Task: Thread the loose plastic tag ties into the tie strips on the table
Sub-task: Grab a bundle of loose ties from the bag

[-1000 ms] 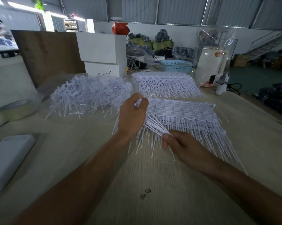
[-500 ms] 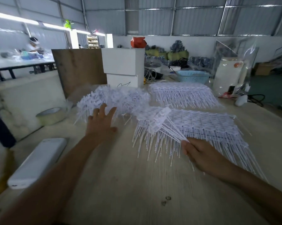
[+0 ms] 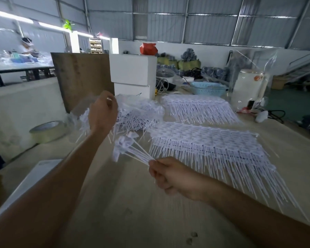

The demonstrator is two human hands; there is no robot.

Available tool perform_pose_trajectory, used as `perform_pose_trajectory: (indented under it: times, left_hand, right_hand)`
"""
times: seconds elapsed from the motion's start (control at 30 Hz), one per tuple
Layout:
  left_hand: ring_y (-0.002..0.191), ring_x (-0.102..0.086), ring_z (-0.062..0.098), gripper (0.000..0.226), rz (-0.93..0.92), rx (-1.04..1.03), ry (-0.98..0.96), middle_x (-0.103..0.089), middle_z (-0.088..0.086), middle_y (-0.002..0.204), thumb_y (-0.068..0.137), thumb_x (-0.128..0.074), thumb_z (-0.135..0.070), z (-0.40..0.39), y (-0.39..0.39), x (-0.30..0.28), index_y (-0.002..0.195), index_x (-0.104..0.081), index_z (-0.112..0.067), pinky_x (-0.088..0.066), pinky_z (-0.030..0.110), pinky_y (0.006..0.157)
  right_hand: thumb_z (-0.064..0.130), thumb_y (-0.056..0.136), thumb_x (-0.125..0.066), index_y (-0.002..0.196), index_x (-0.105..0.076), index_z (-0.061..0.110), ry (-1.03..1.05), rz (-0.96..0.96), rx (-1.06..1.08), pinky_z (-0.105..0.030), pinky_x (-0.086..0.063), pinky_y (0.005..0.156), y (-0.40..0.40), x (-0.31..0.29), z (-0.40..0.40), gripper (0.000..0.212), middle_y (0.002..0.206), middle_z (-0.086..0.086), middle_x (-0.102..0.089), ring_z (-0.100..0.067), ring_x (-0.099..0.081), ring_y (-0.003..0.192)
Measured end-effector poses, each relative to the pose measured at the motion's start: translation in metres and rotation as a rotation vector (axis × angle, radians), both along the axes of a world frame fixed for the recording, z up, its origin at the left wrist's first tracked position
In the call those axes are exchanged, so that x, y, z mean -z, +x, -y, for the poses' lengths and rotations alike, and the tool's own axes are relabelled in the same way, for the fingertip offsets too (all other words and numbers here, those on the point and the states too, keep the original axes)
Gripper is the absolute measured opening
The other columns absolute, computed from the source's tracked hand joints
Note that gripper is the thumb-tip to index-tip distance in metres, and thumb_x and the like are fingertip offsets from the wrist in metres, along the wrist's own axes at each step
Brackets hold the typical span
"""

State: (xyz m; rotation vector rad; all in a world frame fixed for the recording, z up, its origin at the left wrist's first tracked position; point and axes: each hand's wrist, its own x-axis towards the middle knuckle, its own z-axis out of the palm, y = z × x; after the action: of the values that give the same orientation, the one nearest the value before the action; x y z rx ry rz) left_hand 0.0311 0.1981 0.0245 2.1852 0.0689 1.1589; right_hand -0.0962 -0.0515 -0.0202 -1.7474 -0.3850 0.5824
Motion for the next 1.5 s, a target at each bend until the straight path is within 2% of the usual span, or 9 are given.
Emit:
perform_pose_trajectory:
  times: [0.47, 0.63, 0.77, 0.83, 0.93, 1.0, 1.1, 1.23, 1.5]
  left_hand:
    - [0.068, -0.064, 0.022, 0.008, 0.183, 0.039, -0.142, -0.067, -0.001, 0.074, 0.101, -0.047, -0.021, 0.021, 0.008, 0.007, 0.101, -0.055, -0.019, -0.053, 0.047, 0.063]
    - [0.066, -0.062, 0.021, 0.01, 0.215, 0.032, -0.133, -0.065, 0.001, 0.073, 0.103, -0.046, -0.023, 0.022, 0.011, 0.007, 0.1, -0.054, -0.018, -0.052, 0.046, 0.061]
    - [0.065, -0.062, 0.022, 0.012, 0.214, 0.021, -0.137, -0.066, 0.003, 0.074, 0.104, -0.046, -0.022, 0.018, 0.01, 0.015, 0.101, -0.054, -0.014, -0.052, 0.047, 0.059]
    - [0.066, -0.062, 0.023, 0.015, 0.198, 0.016, -0.146, -0.067, 0.004, 0.076, 0.105, -0.043, -0.024, 0.019, 0.008, 0.018, 0.102, -0.054, -0.014, -0.051, 0.047, 0.06]
    - [0.067, -0.06, 0.023, 0.017, 0.191, 0.001, -0.139, -0.066, 0.002, 0.078, 0.105, -0.041, -0.026, 0.021, 0.007, 0.021, 0.103, -0.054, -0.016, -0.049, 0.044, 0.06]
    - [0.067, -0.058, 0.023, 0.018, 0.198, -0.012, -0.121, -0.065, 0.002, 0.078, 0.105, -0.041, -0.027, 0.023, 0.007, 0.021, 0.104, -0.055, -0.016, -0.045, 0.039, 0.058]
    - [0.066, -0.056, 0.021, 0.016, 0.205, -0.043, -0.105, -0.065, 0.002, 0.079, 0.104, -0.044, -0.025, 0.024, 0.005, 0.022, 0.104, -0.057, -0.016, -0.034, 0.031, 0.057]
    - [0.068, -0.056, 0.02, 0.014, 0.191, -0.041, -0.139, -0.065, 0.002, 0.082, 0.102, -0.046, -0.024, 0.025, 0.001, 0.025, 0.103, -0.057, -0.017, -0.032, 0.029, 0.06]
    - [0.066, -0.057, 0.02, 0.01, 0.162, -0.048, -0.1, -0.063, 0.001, 0.079, 0.103, -0.047, -0.026, 0.028, -0.006, 0.034, 0.101, -0.055, -0.02, -0.037, 0.03, 0.06]
  right_hand:
    - [-0.003, 0.1, -0.023, 0.083, -0.05, 0.004, 0.647, -0.371, 0.774, -0.016, -0.018, 0.033, 0.153, -0.03, -0.137, 0.033, 0.059, -0.004, -0.031, -0.013, -0.019, 0.044]
    - [-0.009, 0.094, -0.032, 0.086, -0.055, 0.009, 0.665, -0.342, 0.849, -0.015, -0.028, 0.033, 0.186, -0.035, -0.164, 0.03, 0.064, -0.004, -0.038, -0.012, -0.033, 0.034]
    - [0.006, 0.104, -0.041, 0.112, -0.063, -0.001, 0.712, -0.262, 0.964, -0.014, -0.037, 0.049, 0.213, -0.043, -0.142, 0.024, 0.073, -0.005, -0.046, -0.006, -0.055, 0.055]
    - [0.018, 0.105, -0.044, 0.119, -0.06, -0.001, 0.336, -0.075, 0.953, -0.014, -0.037, 0.063, 0.213, -0.042, -0.136, 0.028, 0.088, -0.008, -0.056, -0.003, -0.063, 0.081]
    - [-0.005, 0.102, -0.034, 0.084, -0.054, -0.005, 0.503, -0.139, 0.839, -0.012, -0.032, 0.04, 0.224, -0.034, -0.129, 0.027, 0.07, -0.012, -0.039, -0.007, -0.051, 0.041]
    - [-0.008, 0.094, -0.036, 0.074, -0.052, 0.001, 0.458, -0.207, 0.952, -0.022, -0.033, 0.039, 0.223, -0.03, -0.133, 0.028, 0.062, -0.011, -0.04, -0.02, -0.039, 0.042]
    - [-0.002, 0.092, -0.044, 0.093, -0.057, 0.003, 0.353, -0.108, 0.909, -0.026, -0.047, 0.046, 0.209, -0.022, -0.145, 0.014, 0.076, -0.013, -0.056, -0.021, -0.051, 0.057]
    - [0.002, 0.091, -0.052, 0.129, -0.05, -0.003, 0.178, -0.027, 0.944, -0.048, -0.056, 0.092, 0.202, -0.011, -0.153, 0.039, 0.118, -0.018, -0.063, -0.038, -0.064, 0.108]
    - [-0.006, 0.091, -0.055, 0.125, -0.055, -0.006, -0.047, 0.128, 0.862, -0.039, -0.058, 0.076, 0.2, -0.012, -0.143, 0.034, 0.103, -0.019, -0.068, -0.035, -0.069, 0.096]
